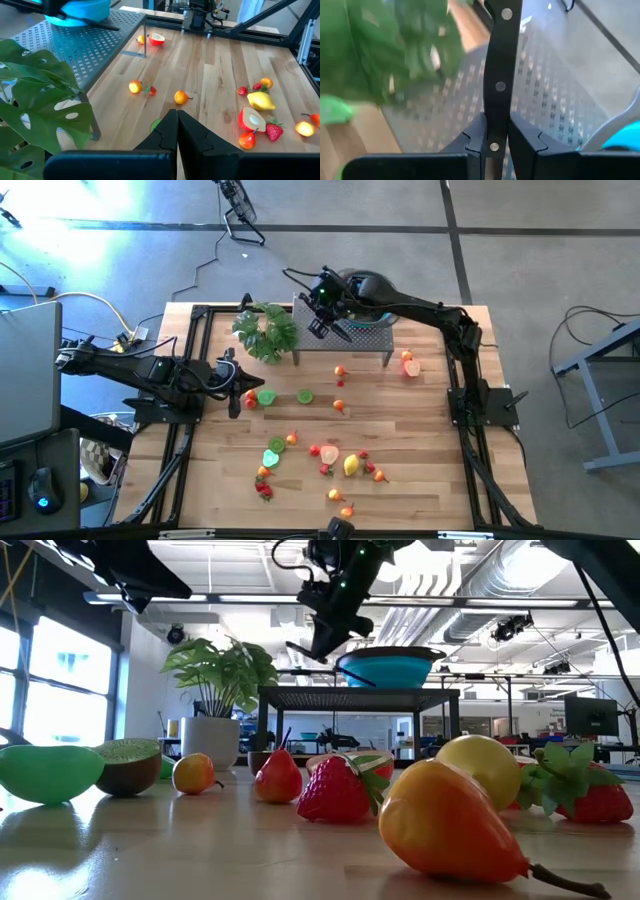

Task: Pick & Place Fruit
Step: Put the black knife on the shelf

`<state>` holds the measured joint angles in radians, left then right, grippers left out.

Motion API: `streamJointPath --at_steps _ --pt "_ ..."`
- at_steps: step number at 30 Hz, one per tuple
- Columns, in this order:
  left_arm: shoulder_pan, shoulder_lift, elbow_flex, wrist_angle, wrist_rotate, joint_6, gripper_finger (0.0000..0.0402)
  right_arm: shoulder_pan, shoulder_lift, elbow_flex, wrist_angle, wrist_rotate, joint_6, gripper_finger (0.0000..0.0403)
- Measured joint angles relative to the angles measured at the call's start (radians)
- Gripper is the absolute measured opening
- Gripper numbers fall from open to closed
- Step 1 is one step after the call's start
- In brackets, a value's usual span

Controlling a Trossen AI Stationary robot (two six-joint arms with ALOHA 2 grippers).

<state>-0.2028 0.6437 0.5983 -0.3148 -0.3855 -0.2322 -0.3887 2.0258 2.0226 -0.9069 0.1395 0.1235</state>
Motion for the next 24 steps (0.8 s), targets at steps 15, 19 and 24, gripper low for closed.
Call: streamJointPath --at_steps 15,19,24 --pt "0.0 0.0 0.0 0.006 -0.002 -0.009 0.0 0.04 0.008 -0.001 -0.021 0.062 -0.147 0.0047" --pt "0.0 0.0 0.0 0.006 -0.002 -0.009 0.0 0.058 0.02 0.0 -0.019 0.072 -0.173 0.0047" --pt "0.0 0.0 0.0 0.006 -0.001 -0.009 0.0 0.057 0.041 -0.001 -0.04 0.07 -0.178 0.0047"
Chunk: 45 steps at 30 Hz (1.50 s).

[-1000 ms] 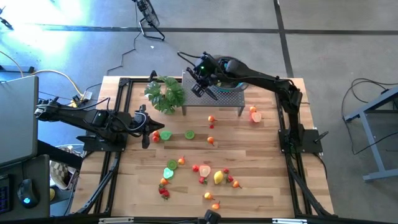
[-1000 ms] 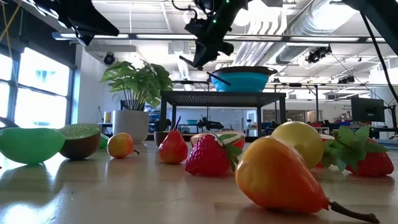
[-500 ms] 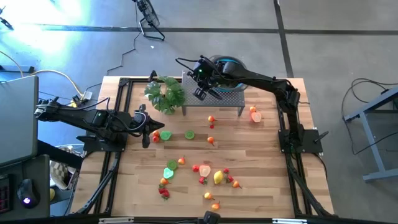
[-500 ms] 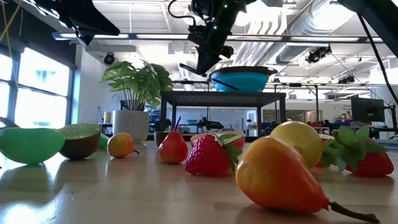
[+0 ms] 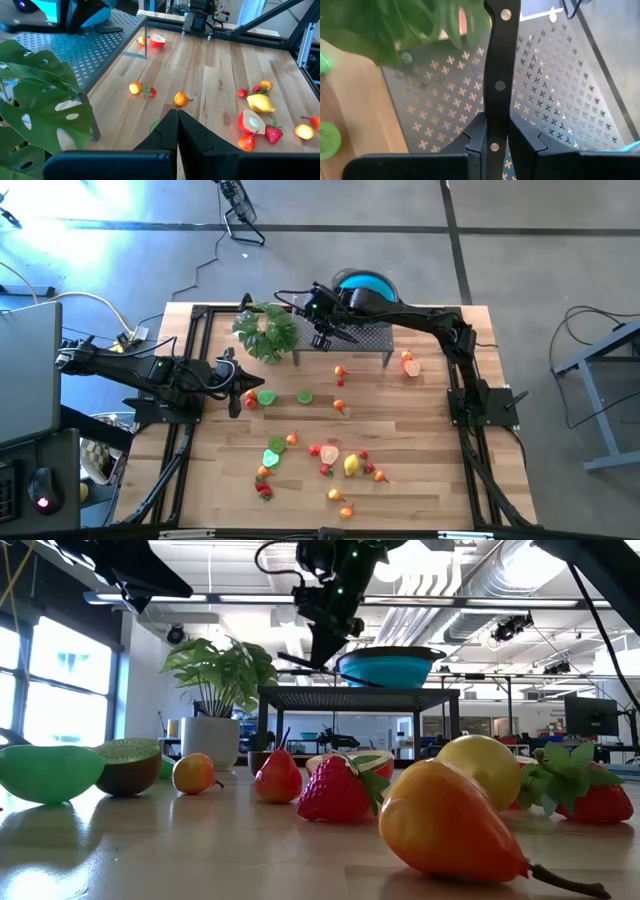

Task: Pick & Place Fruit
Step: Put the black knife on the shelf, then put the yellow pear in the blue bowl on the shelf

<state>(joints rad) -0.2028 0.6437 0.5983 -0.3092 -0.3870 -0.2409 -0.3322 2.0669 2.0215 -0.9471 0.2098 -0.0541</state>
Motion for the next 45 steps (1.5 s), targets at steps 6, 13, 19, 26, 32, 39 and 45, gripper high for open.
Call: streamJointPath --at_steps 6,13,19,26,32,39,45 --pt "0.0 0.0 0.0 0.0 0.0 0.0 0.0 0.005 0.017 0.0 -0.017 0.008 -0.026 0.0047" --pt "0.0 0.0 0.0 -0.001 0.003 0.0 0.0 0.01 0.037 0.0 -0.041 0.001 -0.065 0.0047" --pt "0.0 0.0 0.0 -0.001 0.003 0.0 0.0 0.012 0.037 0.0 -0.034 0.015 -0.091 0.0074" --pt "0.0 0.0 0.0 -0.001 0.003 0.0 0.0 0.011 0.037 0.0 -0.016 0.001 -0.108 0.0132" --pt "0.0 0.0 0.0 -0.001 0.002 0.0 0.0 0.013 0.025 0.0 0.029 0.001 -0.109 0.0137" --pt "0.0 0.0 0.0 -0.001 0.002 0.0 0.0 0.031 -0.057 0.001 0.046 -0.01 -0.104 0.0076" --pt "0.0 0.0 0.0 -0.008 -0.001 0.0 0.0 0.061 -0.109 0.001 0.037 -0.037 -0.051 0.0019"
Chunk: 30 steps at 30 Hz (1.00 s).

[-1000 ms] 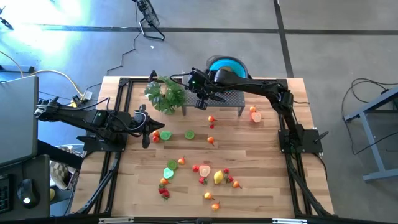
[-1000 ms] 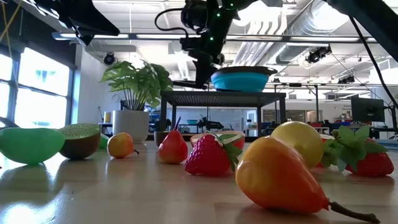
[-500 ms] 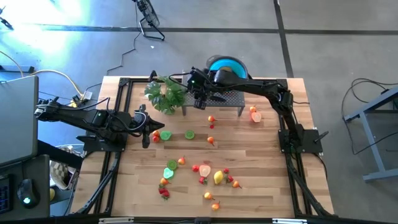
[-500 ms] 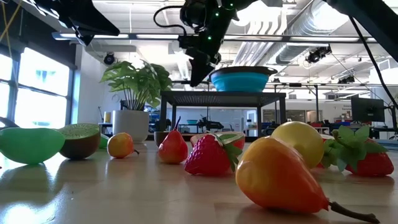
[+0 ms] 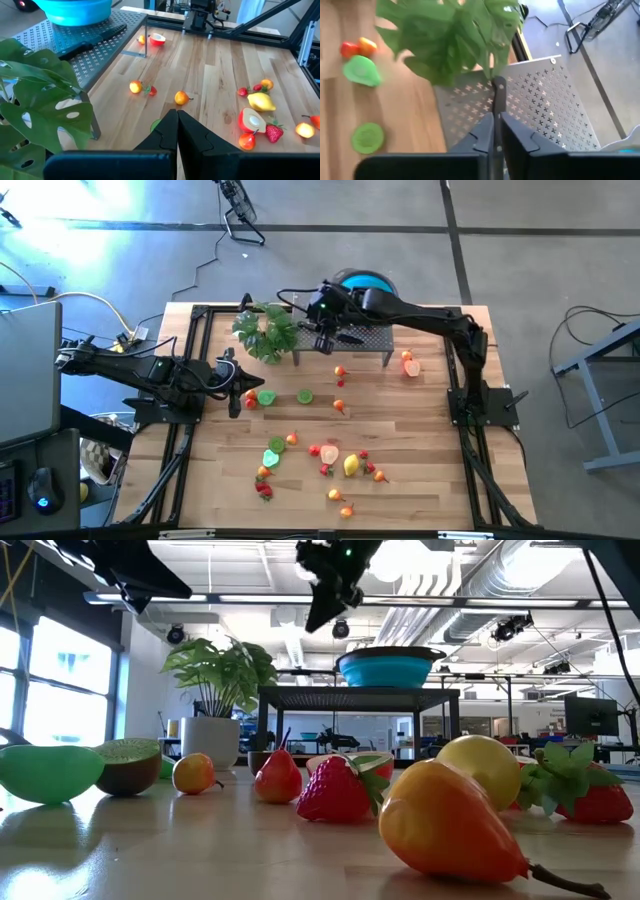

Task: Pick & Place Fruit
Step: Put the yellow pear in the blue bowl on the shelf

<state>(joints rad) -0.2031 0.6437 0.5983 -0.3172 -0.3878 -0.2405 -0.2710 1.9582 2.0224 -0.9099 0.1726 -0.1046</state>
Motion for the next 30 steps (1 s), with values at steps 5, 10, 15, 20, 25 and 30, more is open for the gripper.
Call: streamJointPath --at_steps 5,10,15,20,25,30 --pt "0.0 0.0 0.0 -0.002 0.0 0.0 0.0 0.031 -0.018 -0.002 -0.022 -0.002 0.005 0.0005" --pt "0.0 0.0 0.0 -0.006 0.0 0.008 0.0 0.054 -0.048 0.0 -0.041 -0.064 0.064 0.0003" --pt "0.0 0.0 0.0 -0.008 0.0 0.008 0.0 0.076 -0.087 0.0 -0.06 -0.071 0.085 0.0003" --pt "0.0 0.0 0.0 -0.008 0.001 0.008 0.0 0.091 -0.15 0.0 -0.11 -0.076 0.126 0.0003" --pt "0.0 0.0 0.0 -0.007 0.001 0.008 0.0 0.108 -0.196 -0.001 -0.169 -0.079 0.181 0.0003" --pt "0.0 0.0 0.0 -0.008 0.001 0.008 0.0 0.134 -0.248 0.0 -0.235 -0.061 0.235 0.0003"
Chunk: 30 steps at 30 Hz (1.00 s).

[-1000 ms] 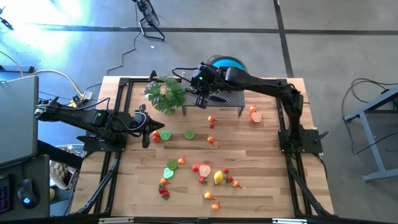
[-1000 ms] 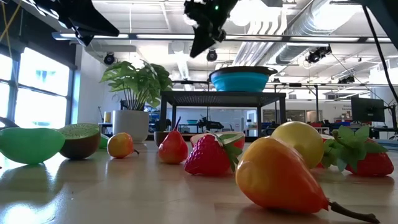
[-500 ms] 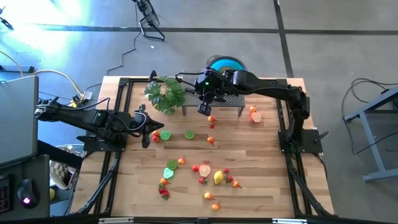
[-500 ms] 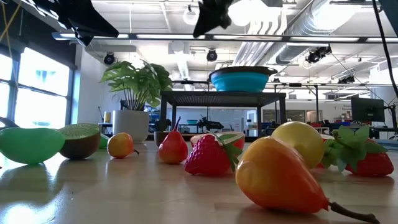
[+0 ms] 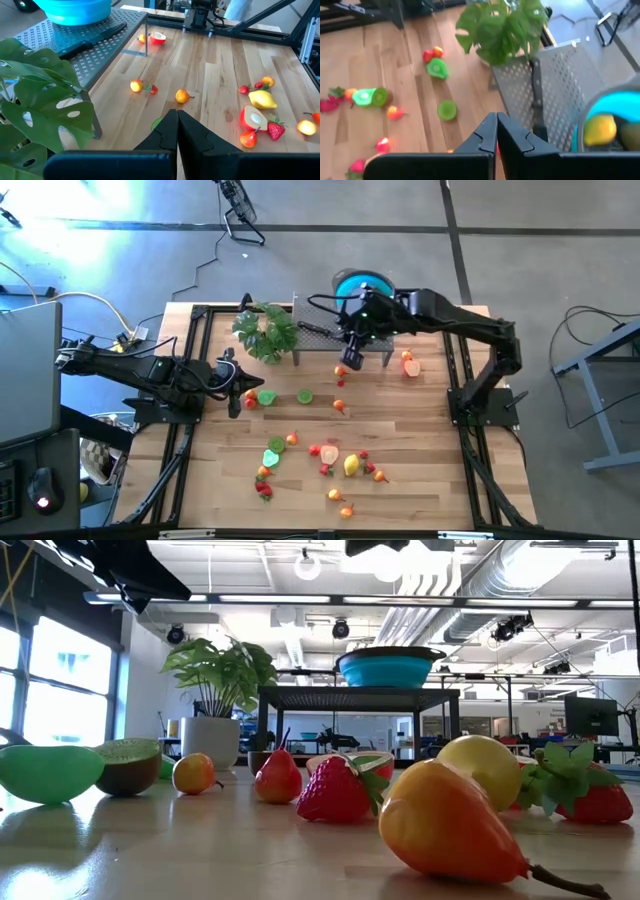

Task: Pick & Place Fruit
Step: Put the yellow pear in the blue bowl on the shelf

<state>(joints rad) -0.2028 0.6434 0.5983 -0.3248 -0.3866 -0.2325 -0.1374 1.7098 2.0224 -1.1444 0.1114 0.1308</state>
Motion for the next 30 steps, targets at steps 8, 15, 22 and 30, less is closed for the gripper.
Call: streamJointPath --at_steps 8,15,22,30 --pt "0.0 0.0 0.0 0.004 0.002 0.0 0.0 0.047 -0.055 -0.001 -0.122 0.09 0.098 0.0003" --pt "0.0 0.0 0.0 0.008 0.002 0.0 0.0 0.091 -0.065 -0.045 -0.136 0.091 0.142 0.0003" --pt "0.0 0.0 0.0 0.008 0.002 0.0 0.0 0.145 -0.082 -0.202 -0.063 0.069 0.219 0.0003" --pt "0.0 0.0 0.0 0.008 -0.001 0.0 0.0 0.215 -0.171 -0.444 0.186 -0.001 0.323 0.0003"
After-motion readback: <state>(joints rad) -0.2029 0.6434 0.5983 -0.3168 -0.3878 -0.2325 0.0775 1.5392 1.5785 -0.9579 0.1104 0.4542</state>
